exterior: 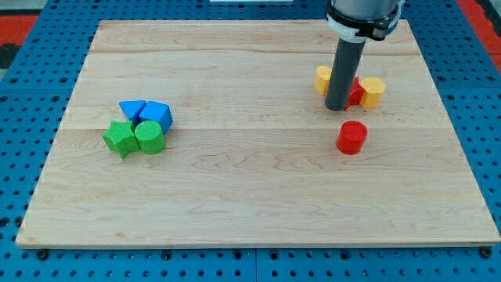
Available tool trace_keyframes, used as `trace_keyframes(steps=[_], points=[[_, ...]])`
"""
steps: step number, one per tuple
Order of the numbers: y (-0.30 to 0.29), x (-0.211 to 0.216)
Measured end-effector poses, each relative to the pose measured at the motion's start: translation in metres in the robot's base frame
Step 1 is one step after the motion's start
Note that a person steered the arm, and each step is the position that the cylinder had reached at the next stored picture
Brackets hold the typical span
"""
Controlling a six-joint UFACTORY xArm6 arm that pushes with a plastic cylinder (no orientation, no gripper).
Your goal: Separate the red star and the hexagon from each other
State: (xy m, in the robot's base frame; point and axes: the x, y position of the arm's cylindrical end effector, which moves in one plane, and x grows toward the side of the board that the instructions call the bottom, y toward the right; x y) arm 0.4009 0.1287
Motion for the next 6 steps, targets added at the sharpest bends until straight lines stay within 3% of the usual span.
trace_keyframes(steps=[2, 3, 4, 5, 6], points=[[0.019, -0.073], [0.06, -0.13], [0.126, -0.139], [0.15, -0.076], [0.08, -0.057]])
